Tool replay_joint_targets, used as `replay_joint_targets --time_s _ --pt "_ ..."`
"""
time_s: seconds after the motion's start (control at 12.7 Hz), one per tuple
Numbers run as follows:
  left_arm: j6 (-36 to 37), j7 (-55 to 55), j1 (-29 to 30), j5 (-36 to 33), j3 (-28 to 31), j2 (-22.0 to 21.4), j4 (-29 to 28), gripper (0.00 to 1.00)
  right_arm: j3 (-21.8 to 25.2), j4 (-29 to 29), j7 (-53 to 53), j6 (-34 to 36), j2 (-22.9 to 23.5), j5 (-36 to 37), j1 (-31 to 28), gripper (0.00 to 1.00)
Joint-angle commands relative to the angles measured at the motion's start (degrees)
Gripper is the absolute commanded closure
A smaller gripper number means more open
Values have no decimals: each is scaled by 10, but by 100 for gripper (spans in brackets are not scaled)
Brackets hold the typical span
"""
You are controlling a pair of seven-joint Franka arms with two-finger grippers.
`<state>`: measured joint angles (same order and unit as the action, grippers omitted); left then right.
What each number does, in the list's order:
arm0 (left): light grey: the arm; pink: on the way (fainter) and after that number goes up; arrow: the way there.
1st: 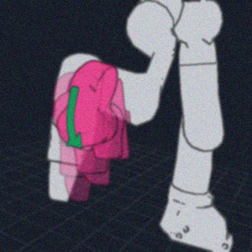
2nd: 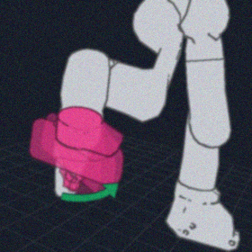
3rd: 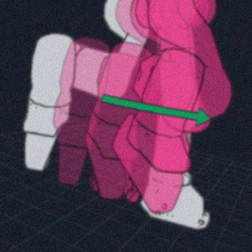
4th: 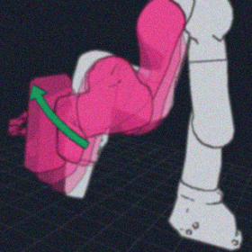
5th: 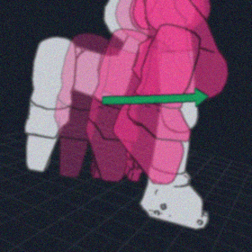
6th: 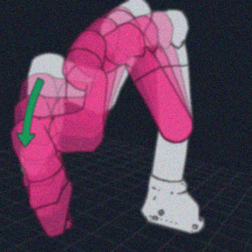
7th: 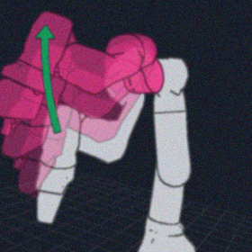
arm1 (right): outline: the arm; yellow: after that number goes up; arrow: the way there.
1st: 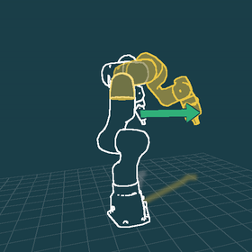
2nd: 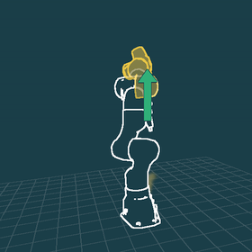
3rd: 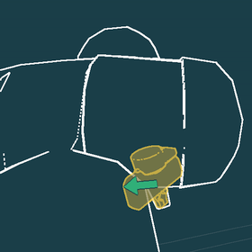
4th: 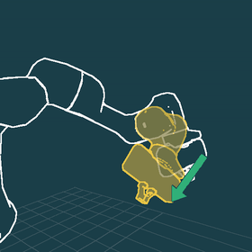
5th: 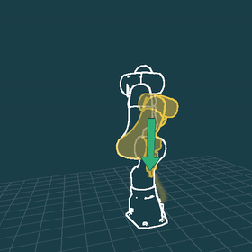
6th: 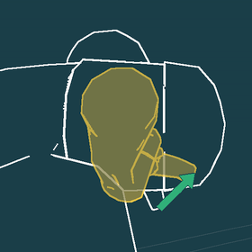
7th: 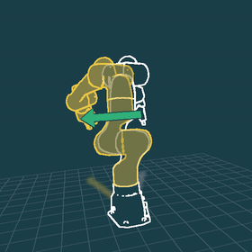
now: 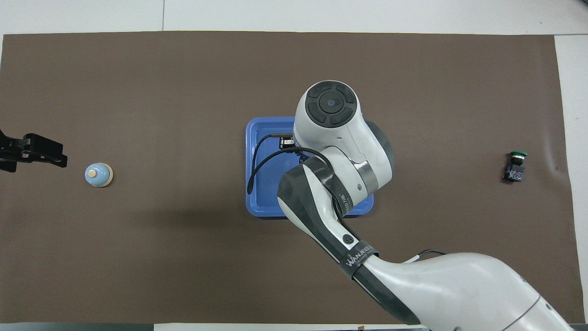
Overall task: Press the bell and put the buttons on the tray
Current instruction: 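Carry the red button into the tray beside the yellow one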
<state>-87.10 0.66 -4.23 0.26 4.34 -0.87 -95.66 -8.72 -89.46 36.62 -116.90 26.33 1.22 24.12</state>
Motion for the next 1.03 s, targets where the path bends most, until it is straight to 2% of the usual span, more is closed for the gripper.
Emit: replay_joint_targets --time_s 0.0,0.47,0.63,0.71,0.79,0.95 --pt "-5 0 -3 -3 4 -3 -2 0 0 -12 -26 -45 21 -3 4 100" --pt "-5 0 -3 -3 4 -3 -2 0 0 -122 -54 -119 -9 -1 8 100" --pt "-5 0 -3 -3 4 -3 -2 0 0 -130 -52 -141 -11 -1 1 100" --pt "-5 0 -3 -3 4 -4 -2 0 0 -130 -52 -143 -11 -1 1 34" --pt "-5 0 -3 -3 4 -3 -2 0 0 -126 -44 -145 -10 -2 1 0" --pt "-5 0 -3 -3 4 -3 -2 0 1 -123 -32 -138 -22 -5 -6 0"
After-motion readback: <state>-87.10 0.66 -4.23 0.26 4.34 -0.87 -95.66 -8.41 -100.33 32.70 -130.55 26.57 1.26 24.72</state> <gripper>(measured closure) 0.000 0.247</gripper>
